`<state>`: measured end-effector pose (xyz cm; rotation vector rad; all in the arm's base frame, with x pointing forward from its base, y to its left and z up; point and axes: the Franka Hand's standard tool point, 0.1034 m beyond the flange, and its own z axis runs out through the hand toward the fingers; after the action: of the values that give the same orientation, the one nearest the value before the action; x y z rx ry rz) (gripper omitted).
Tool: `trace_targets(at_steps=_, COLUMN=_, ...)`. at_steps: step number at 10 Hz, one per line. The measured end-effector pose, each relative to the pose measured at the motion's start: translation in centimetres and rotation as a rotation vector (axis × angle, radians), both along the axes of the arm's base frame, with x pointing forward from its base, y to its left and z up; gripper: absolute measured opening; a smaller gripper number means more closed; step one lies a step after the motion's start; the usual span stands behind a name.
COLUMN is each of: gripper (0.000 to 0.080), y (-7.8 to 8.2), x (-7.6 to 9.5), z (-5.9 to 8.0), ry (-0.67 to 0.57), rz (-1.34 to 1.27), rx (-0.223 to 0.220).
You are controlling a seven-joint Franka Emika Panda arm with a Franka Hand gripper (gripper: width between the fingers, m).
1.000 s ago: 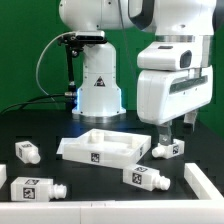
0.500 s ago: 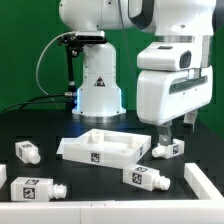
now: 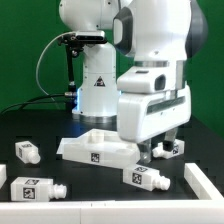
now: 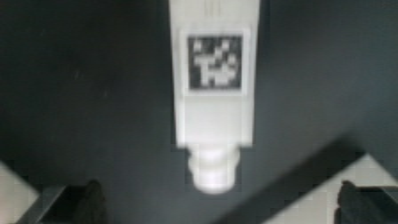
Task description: Assemble one leg
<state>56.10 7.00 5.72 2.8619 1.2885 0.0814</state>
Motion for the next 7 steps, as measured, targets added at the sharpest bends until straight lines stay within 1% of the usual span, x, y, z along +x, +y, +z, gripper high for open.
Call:
trace_targets(at_steps=1, gripper=0.065, y=0.2, x=0.1, z=0.2, ry=-0.004, rz=0.003, rx=0.001)
trace_targets(at_steps=4, gripper=0.065, y=0.1, x=0.0, z=0.0, ry=0.0, rz=0.0, rx=0.0)
trace_targets(at_steps=6, gripper=0.065, y=-0.1, x=-1.4, z=-1.4, ry=0.027, rz=-0.04, rx=-0.003)
trace_targets(at_steps=7, gripper=0.065, y=-0.1, x=-2.0, z=-2.5, ry=0.024, rz=-0.037, rx=0.002)
